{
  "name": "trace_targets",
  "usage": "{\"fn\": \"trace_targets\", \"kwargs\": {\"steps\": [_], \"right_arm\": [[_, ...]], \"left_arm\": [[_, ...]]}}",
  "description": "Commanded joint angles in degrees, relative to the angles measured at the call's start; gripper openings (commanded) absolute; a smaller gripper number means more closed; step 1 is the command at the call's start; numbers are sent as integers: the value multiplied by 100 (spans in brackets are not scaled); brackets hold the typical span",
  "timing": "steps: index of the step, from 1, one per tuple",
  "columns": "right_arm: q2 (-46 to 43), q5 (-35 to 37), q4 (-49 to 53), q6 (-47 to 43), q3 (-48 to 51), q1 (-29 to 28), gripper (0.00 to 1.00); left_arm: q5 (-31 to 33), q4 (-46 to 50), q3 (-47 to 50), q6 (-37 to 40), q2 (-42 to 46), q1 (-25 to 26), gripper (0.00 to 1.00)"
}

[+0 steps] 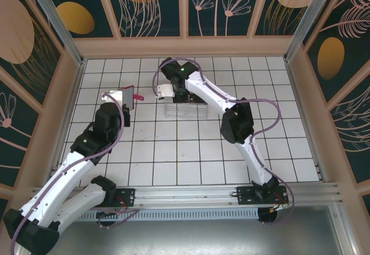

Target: Take the credit cards out of the card holder

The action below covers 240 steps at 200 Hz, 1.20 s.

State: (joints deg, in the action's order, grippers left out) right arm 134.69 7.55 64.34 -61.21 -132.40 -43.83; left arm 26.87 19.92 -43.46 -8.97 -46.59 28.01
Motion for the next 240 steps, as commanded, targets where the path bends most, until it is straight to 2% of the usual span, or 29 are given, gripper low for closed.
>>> {"fn": "trace_targets", "kwargs": {"steps": [1, 39, 66, 127, 147, 175, 212, 240], "right_arm": [[189, 109, -165, -75, -120, -72, 4], [215, 141, -326, -111, -185, -116, 17], [168, 301, -485, -101, -262, -134, 22], [-95, 1104, -1411, -188, -304, -124, 36], [-207, 1339, -1663, -69, -320, -117, 37], [-597, 1087, -1736, 372, -249, -81, 38], [-1118, 783, -1828, 521, 698, -30, 37], [-1267, 516, -1748, 811, 1003, -14, 36]], "left_arm": [[6, -156, 39, 106, 132, -28, 0], [7, -155, 48, 106, 147, -19, 0], [8, -155, 57, 108, 161, -23, 0], [44, -145, 66, 106, 222, -24, 0], [43, -139, 66, 98, 246, -24, 0], [-14, -155, 66, 90, 258, -27, 0], [-160, -194, 57, 76, 265, -23, 0], [-165, -191, 66, 72, 264, -24, 0]]}}
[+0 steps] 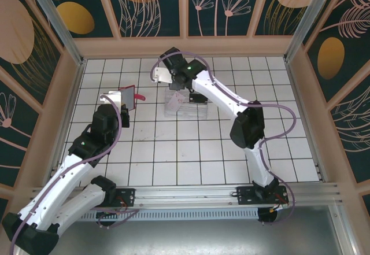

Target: Take the credit cards out of the card holder

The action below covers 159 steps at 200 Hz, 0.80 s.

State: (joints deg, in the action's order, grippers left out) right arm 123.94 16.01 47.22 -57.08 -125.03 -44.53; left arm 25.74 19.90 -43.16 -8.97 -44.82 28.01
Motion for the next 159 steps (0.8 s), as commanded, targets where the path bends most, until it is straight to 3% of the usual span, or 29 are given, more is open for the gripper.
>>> {"fn": "trace_targets", "kwargs": {"steps": [1, 34, 68, 110, 133, 159], "right_arm": [[-198, -350, -32, 412, 267, 57, 36], [-430, -1155, -29, 1097, 304, 149, 35], [-583, -2645, 17, 1783, 419, 464, 30], [-390, -4218, 17, 3777, 243, 1131, 28], [-403, -4370, -145, 4486, 692, 1247, 27], [-226, -4040, -94, 4803, 821, 1272, 18]], "left_arm": [[-51, -188, 35, 71, 87, -24, 0], [-59, -188, 38, 75, 87, -24, 0], [-94, -199, 44, 97, 96, -24, 0], [-106, -180, 57, 106, 129, -25, 0], [-94, -180, 70, 115, 148, -24, 0], [-110, -175, 73, 114, 146, -27, 0]]}}
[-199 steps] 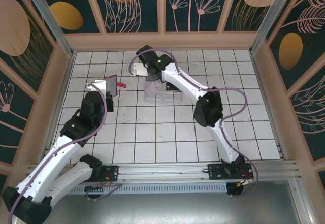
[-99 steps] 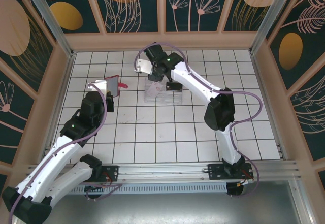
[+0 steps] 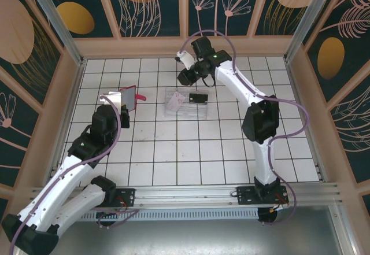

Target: Take the credit cards out of the card holder

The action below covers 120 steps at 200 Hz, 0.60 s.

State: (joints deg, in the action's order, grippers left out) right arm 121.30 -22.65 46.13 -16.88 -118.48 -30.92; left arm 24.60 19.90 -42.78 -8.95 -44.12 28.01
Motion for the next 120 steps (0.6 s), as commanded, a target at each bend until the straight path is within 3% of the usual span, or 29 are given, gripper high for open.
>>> {"fn": "trace_targets", "kwargs": {"steps": [1, 64, 120], "right_arm": [[45, -163, 8, 788, 175, -90, 18], [505, 132, 8, 867, 120, -183, 19], [937, 844, 143, 924, -235, -403, 24]], "left_arm": [[2, -173, 34, 112, 77, -25, 0], [0, -180, 46, 113, 84, -24, 0], [4, -174, 59, 109, 112, -24, 0]]}}
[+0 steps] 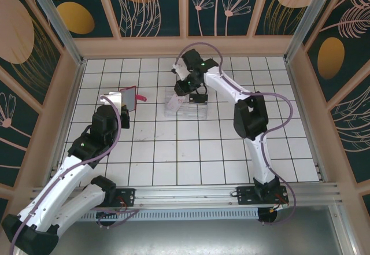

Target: Take the credit cards out of the card holder

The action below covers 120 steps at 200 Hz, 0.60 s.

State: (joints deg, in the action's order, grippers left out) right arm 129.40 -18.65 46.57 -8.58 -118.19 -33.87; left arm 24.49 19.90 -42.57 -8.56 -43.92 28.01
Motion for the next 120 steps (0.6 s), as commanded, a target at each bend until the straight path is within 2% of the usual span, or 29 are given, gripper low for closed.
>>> {"fn": "trace_targets", "kwargs": {"steps": [1, 74, 120], "right_arm": [[127, 452, 99, 89, -264, -105, 24], [176, 1092, 253, 22, -328, -218, 31], [-9, 1462, 154, -44, -28, -386, 34]], "left_arm": [[13, -172, 33, 76, 93, -24, 0], [35, -164, 46, 66, 109, -24, 0], [37, -171, 46, 71, 102, -24, 0]]}}
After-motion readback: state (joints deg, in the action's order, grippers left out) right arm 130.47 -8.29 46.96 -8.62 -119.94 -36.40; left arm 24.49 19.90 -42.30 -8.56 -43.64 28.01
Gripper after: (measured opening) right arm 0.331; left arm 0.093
